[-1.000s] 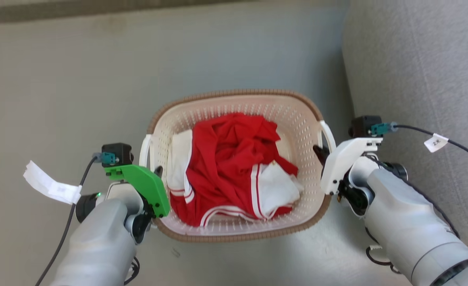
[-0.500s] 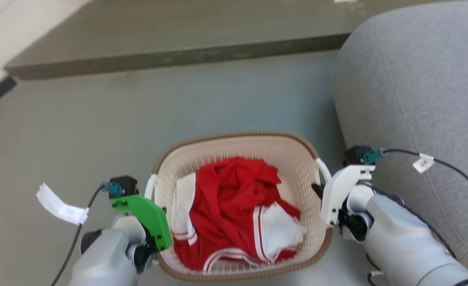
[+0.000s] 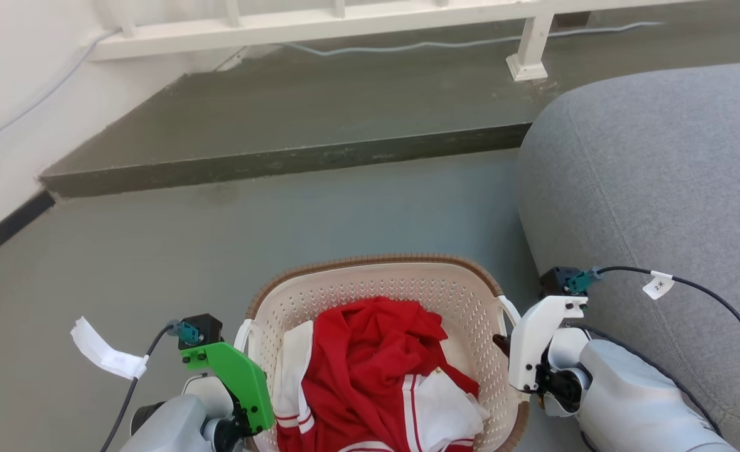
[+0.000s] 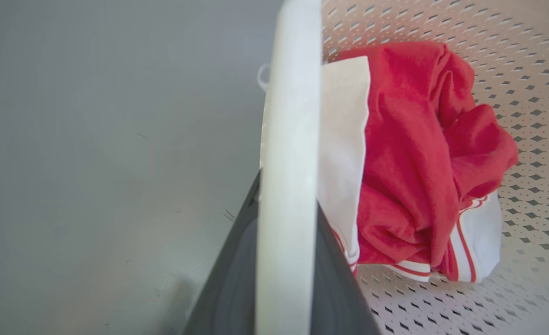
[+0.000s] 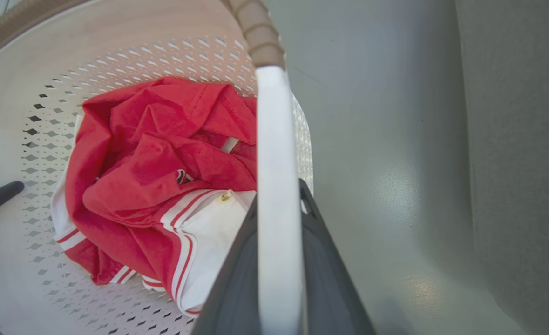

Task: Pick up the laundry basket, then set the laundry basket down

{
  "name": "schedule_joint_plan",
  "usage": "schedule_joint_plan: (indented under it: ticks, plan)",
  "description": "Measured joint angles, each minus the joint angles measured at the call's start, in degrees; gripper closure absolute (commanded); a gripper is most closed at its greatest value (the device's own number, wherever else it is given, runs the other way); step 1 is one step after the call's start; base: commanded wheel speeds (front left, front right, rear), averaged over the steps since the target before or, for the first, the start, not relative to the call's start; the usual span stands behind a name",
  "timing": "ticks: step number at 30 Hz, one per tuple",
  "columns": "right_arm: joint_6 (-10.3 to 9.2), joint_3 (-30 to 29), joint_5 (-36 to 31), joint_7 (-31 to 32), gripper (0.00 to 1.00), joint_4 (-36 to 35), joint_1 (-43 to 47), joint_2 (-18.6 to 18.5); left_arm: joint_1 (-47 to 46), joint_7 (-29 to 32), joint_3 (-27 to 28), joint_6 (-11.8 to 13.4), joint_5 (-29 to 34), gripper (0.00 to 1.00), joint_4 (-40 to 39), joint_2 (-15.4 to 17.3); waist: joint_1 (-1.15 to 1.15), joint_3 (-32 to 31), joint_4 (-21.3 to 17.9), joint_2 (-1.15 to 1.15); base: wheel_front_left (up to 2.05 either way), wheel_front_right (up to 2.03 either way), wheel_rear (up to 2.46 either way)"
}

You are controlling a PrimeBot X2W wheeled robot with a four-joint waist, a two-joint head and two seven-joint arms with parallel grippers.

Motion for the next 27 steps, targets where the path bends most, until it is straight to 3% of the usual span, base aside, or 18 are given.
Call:
schedule_joint_plan:
  ticks: [27]
  plan:
    - [-0.42, 2.6, 3.0, 3.2, 1.00, -2.4, -0.1, -1.6, 0.4, 2.0, -2.3, 2.8, -3.2, 1.00, -1.6, 0.3, 0.00, 0.7, 0.3, 0.00, 0.00, 0.00, 0.00]
